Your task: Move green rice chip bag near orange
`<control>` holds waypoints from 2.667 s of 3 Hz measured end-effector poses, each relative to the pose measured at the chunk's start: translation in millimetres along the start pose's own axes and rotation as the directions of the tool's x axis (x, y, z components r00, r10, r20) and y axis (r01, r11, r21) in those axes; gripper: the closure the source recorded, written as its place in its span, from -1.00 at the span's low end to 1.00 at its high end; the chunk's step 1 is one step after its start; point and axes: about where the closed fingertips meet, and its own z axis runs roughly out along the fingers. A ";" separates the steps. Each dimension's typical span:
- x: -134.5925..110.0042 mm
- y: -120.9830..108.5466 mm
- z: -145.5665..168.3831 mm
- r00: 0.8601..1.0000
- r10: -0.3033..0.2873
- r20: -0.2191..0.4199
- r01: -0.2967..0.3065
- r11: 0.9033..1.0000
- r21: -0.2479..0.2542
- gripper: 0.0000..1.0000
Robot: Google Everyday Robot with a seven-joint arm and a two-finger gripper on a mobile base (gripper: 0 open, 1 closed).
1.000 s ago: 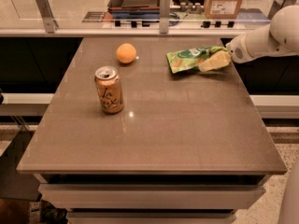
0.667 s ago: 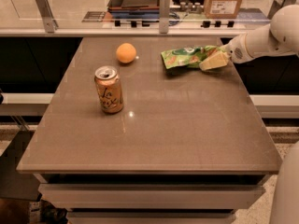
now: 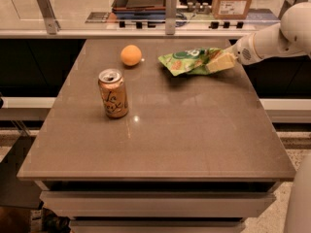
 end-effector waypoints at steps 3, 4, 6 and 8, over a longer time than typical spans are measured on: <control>-44.0 32.6 15.3 0.998 -0.027 0.050 0.021 0.993 0.118 1.00; -59.5 45.5 34.4 0.996 -0.037 0.079 0.028 0.993 0.115 1.00; -83.3 71.6 61.0 0.990 -0.040 0.135 0.036 0.999 0.037 1.00; -89.0 87.2 73.9 0.988 -0.025 0.152 0.030 0.999 -0.033 0.65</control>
Offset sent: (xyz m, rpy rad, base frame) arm -0.0002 0.0454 0.0380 -0.0332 -0.1459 -0.1209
